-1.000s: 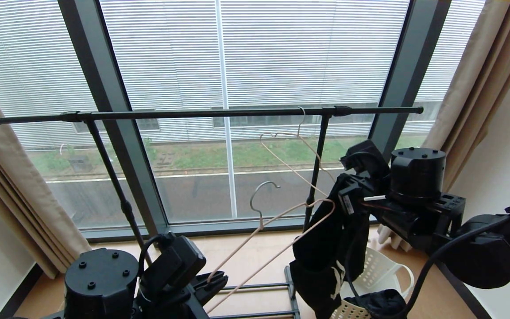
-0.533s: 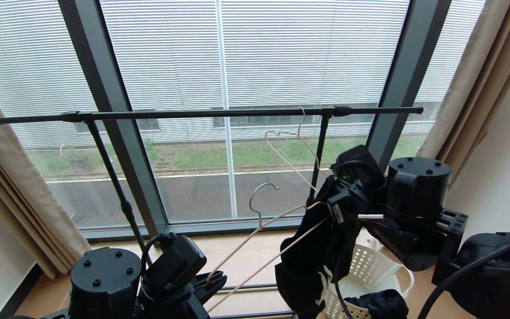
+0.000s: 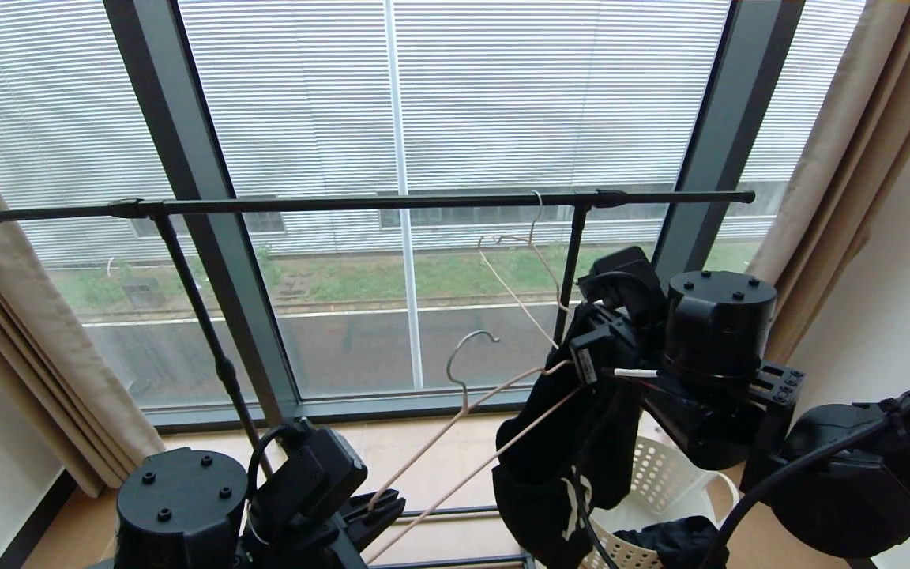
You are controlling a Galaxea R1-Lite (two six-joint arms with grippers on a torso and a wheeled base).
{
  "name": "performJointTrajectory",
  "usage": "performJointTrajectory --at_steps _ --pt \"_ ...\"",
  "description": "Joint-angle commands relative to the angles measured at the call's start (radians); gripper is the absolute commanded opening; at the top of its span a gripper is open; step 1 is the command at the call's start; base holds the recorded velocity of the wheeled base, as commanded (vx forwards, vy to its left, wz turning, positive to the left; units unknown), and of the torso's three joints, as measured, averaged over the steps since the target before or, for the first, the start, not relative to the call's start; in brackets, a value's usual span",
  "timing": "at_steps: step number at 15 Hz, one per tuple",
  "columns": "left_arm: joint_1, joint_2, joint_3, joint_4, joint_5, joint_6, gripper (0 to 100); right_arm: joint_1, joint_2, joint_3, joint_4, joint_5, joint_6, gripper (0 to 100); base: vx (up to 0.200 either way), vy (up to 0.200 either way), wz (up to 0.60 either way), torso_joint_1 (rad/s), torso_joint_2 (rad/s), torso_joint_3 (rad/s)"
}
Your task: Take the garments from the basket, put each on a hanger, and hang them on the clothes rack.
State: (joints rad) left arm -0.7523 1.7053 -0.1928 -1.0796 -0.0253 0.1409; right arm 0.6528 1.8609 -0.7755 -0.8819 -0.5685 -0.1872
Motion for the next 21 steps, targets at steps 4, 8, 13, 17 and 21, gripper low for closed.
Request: performJointTrajectory --at_steps 4,8,13,17,21 --pt "-0.021 -0.015 0.01 0.0 -0.002 0.0 0 -0.004 0.043 -0.033 0.0 -0.019 0.005 0 0.0 0.0 0.0 0.0 0.0 0.0" --pt "-0.018 -0.015 0.003 0.0 -0.013 -0.001 0 0.039 0.034 -0.014 -0.002 -0.027 0.017 0 0.0 0.0 0.0 0.0 0.0 0.0" --pt "0.01 0.008 -0.008 0.0 -0.01 0.0 0 0.077 -0.017 0.007 -0.002 -0.027 0.02 0 0.0 0.0 0.0 0.0 0.0 0.0" --pt "0.094 0.014 -0.025 -0.014 -0.008 0.009 0 0.054 -0.081 0.007 0.001 -0.028 0.017 0 0.0 0.0 0.0 0.0 0.0 0.0" --pt "0.071 0.013 -0.02 -0.014 -0.01 0.013 0 0.054 -0.075 0.001 0.001 -0.027 0.018 0 0.0 0.0 0.0 0.0 0.0 0.0"
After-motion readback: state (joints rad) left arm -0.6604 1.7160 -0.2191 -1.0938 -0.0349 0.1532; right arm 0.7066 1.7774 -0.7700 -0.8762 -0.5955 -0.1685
